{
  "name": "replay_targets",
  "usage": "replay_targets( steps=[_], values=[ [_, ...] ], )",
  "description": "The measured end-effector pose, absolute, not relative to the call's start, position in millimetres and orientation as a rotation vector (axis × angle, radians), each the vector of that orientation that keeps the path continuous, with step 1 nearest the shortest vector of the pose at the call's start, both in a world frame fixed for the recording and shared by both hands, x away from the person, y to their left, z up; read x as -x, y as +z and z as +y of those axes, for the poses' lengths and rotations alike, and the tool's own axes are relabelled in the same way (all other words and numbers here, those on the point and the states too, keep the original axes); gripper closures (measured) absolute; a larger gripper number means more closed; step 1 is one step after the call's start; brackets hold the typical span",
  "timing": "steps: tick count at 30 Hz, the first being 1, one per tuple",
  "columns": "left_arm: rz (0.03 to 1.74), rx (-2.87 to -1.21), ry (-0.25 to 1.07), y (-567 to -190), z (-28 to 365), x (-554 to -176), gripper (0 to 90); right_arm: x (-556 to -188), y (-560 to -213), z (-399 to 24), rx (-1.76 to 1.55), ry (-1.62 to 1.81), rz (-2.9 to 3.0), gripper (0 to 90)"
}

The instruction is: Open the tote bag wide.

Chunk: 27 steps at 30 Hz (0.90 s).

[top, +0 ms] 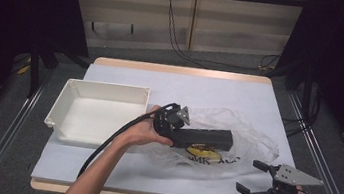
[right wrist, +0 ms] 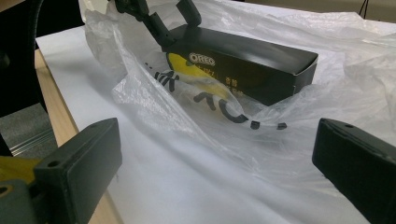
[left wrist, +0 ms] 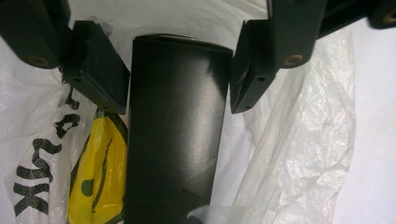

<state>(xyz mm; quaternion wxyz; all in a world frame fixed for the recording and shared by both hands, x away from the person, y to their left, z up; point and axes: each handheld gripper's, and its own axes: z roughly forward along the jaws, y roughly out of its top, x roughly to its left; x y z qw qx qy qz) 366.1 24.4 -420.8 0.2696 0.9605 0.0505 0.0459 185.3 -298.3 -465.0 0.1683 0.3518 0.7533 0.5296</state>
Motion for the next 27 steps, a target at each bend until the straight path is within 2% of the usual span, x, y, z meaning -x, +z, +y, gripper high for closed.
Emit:
replay_targets(
  steps=[21,27],
  values=[
    [0.1,-2.694,0.038,-429,12,-376,39.4,-187,-466,-297,-0.997,1.503,2.153,1.0],
    [0.119,-2.7,0.007,-428,12,-378,42.5,-187,-465,-298,-0.994,1.501,2.153,1.0]
  ],
)
